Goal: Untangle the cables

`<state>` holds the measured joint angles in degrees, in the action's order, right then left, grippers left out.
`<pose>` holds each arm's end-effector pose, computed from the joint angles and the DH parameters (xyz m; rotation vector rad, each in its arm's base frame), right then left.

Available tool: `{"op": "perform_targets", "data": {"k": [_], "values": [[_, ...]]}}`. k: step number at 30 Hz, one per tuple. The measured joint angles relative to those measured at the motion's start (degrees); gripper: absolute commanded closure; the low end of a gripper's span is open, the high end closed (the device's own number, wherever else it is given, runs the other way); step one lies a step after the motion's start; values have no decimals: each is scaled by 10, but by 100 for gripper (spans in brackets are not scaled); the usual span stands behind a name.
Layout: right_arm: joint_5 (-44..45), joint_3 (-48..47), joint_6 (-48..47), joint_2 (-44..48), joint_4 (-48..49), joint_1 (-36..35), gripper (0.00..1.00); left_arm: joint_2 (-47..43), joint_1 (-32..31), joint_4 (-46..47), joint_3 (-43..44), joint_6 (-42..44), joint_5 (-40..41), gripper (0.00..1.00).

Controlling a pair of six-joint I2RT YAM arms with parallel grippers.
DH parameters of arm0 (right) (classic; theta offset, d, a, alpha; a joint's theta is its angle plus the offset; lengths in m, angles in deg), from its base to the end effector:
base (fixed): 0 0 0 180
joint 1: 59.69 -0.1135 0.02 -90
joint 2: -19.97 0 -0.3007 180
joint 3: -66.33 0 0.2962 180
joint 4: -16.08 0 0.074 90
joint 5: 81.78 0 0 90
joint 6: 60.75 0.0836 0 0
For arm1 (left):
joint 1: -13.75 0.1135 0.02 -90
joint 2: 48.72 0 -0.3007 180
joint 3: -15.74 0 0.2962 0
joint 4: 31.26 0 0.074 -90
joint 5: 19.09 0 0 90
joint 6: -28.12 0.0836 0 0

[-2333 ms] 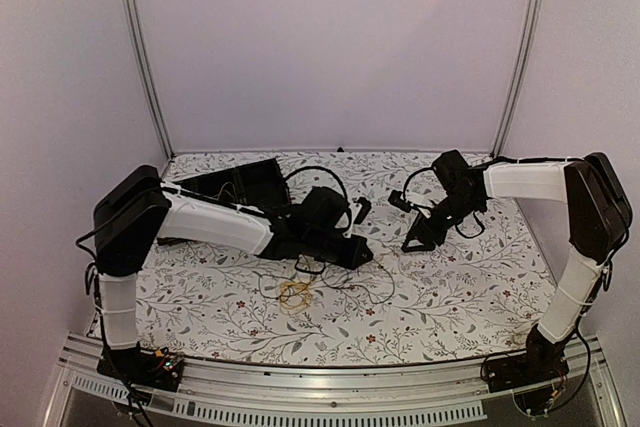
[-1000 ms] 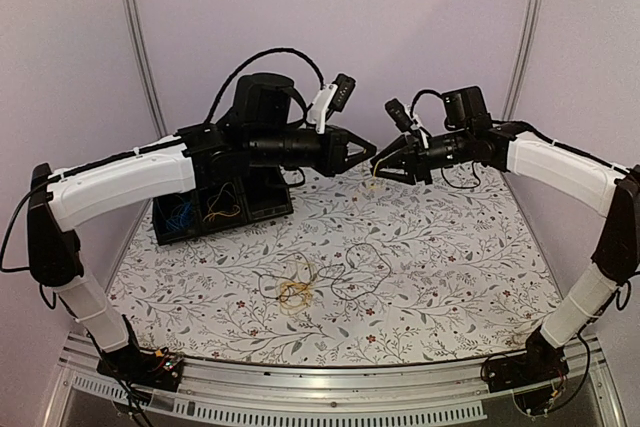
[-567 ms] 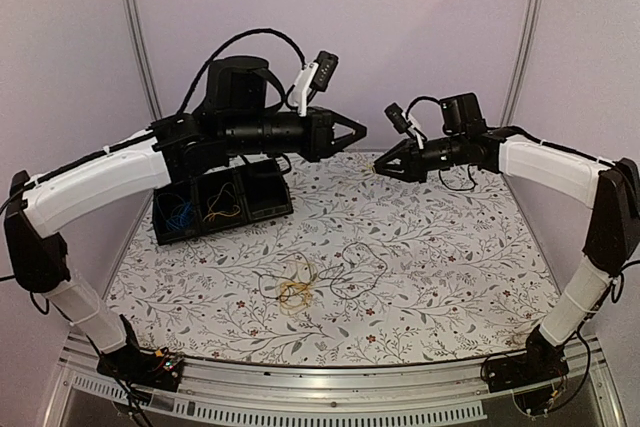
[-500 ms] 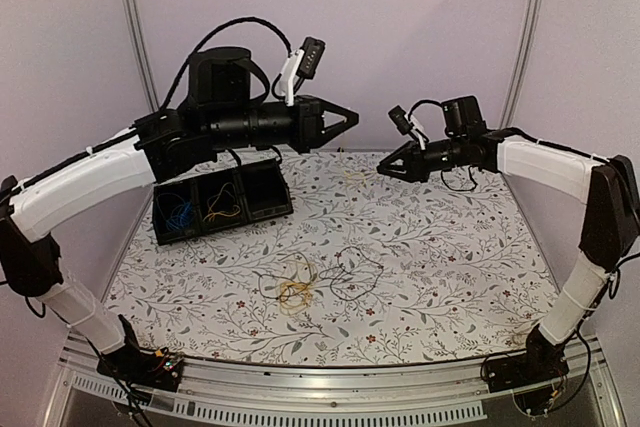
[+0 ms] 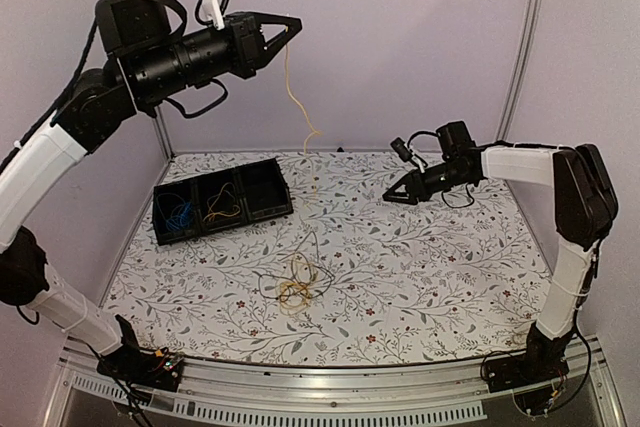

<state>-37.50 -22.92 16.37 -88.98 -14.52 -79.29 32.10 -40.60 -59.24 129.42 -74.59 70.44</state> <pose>0.4331 0.2178 0.1962 -0.9840 2.1205 1.0216 0.2197 -0.3074 0.5845 0.5610 1.4556 -0.9437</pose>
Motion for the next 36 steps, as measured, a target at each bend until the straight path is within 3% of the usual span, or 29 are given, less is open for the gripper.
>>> {"op": "perform_targets", "data": {"k": [2, 8, 16, 23, 36], "values": [[-42, 0, -10, 0, -7, -1, 40, 13, 0, -10, 38, 7, 17, 100], [-103, 11, -34, 17, -16, -44, 36, 19, 0, -10, 62, 12, 43, 100], [-89, 6, -39, 70, -13, -127, 32, 23, 0, -9, 48, 11, 55, 100], [-49, -23, -58, 53, -16, -185, 31, 30, 0, 1, 48, 6, 42, 100], [-57, -19, -133, 4, 13, -203, 29, 35, 0, 7, 59, -15, 2, 100]]}}
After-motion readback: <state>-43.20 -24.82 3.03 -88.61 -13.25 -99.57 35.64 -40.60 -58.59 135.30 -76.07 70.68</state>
